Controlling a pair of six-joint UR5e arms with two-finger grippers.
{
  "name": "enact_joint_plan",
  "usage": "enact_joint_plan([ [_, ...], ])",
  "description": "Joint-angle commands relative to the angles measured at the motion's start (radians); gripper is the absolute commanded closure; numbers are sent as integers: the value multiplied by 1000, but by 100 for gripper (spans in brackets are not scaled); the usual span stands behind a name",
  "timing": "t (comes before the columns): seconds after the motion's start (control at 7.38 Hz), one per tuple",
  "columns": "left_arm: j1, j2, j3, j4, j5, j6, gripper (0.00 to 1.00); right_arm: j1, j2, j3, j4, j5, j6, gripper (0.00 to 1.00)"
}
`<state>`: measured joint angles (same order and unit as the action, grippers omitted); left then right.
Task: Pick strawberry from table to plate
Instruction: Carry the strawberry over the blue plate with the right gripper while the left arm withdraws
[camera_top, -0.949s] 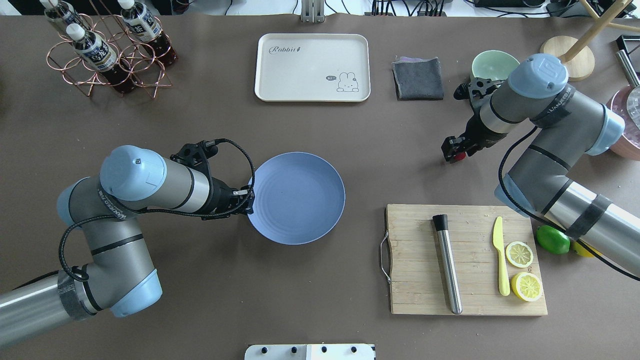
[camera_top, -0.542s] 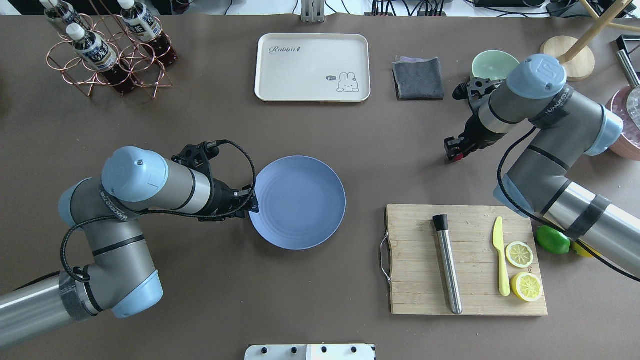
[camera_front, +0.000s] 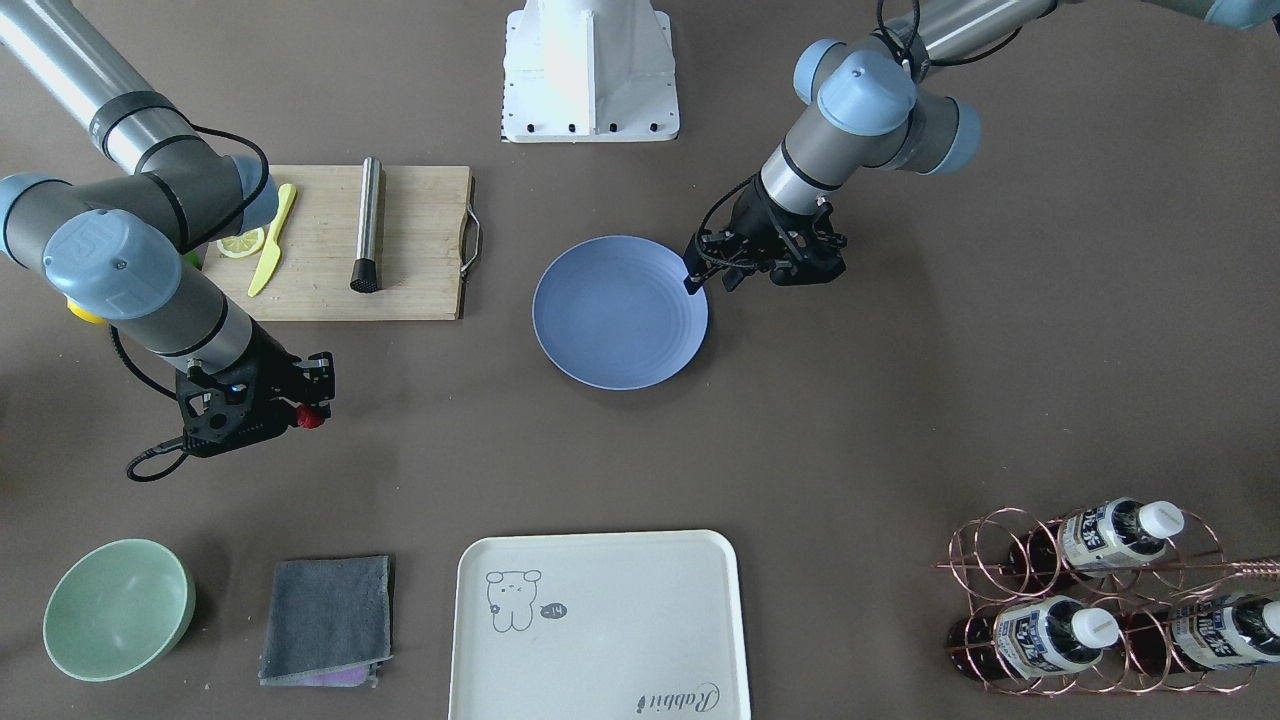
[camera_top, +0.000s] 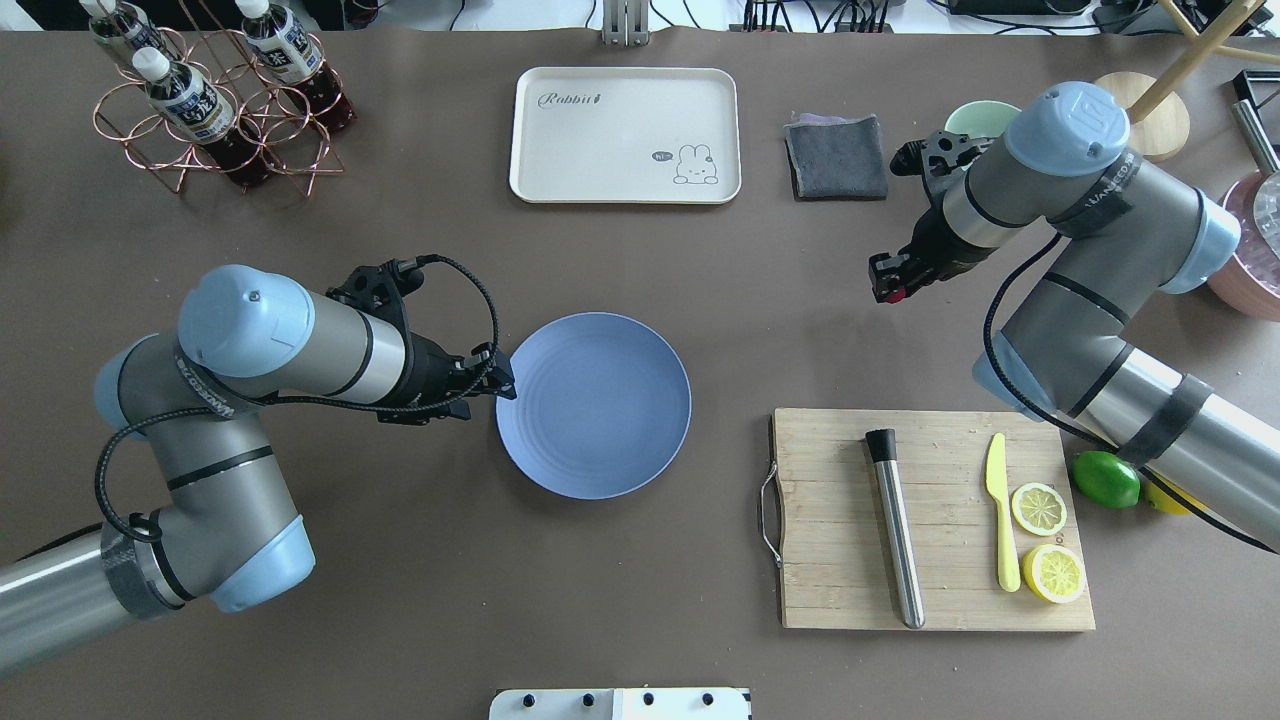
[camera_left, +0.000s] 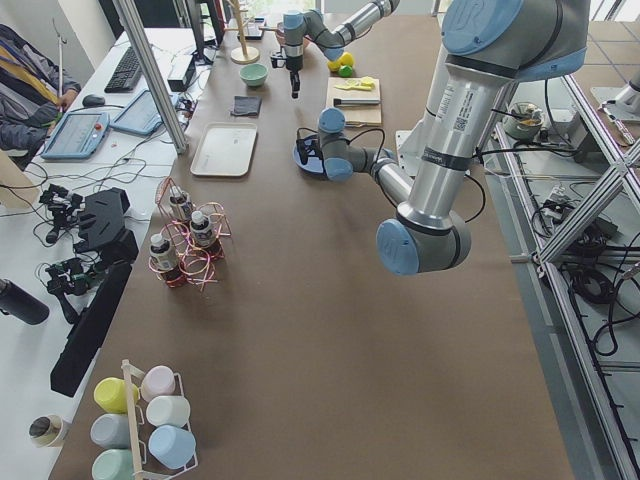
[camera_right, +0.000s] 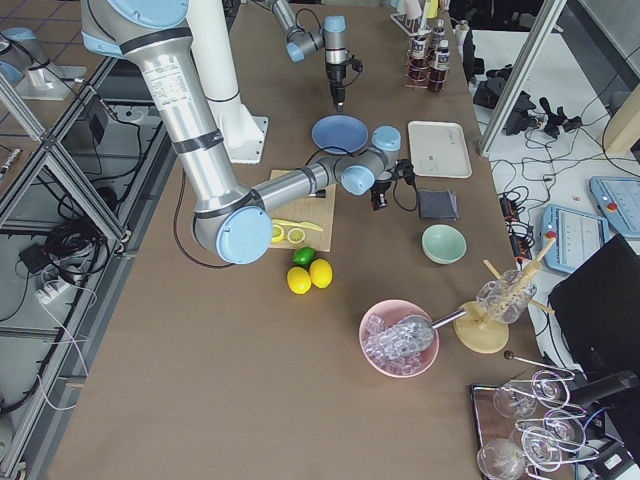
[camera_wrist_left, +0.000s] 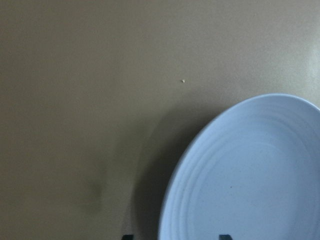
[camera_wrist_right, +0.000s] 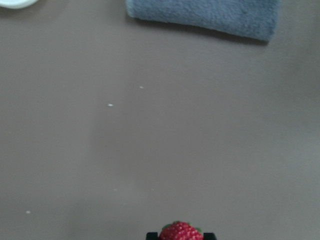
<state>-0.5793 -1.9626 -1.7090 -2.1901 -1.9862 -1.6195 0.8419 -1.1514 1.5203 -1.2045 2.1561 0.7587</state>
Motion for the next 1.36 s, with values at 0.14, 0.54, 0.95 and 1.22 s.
enact_joint_plan([
  [0.14,-216,100,6,39,-179,291,35,-157,115,142,-74,-59,351,100],
  [0.54,-468,183,14,249,-303,758,35,-363,294,118,-196,-257,508,100],
  [0.95,-513,244,6,241,-364,810,33,-408,397,-93,-114,-318,531,100],
  [1.22,-513,248,6,240,-365,810,33,-408,400,-123,-102,-320,531,100],
])
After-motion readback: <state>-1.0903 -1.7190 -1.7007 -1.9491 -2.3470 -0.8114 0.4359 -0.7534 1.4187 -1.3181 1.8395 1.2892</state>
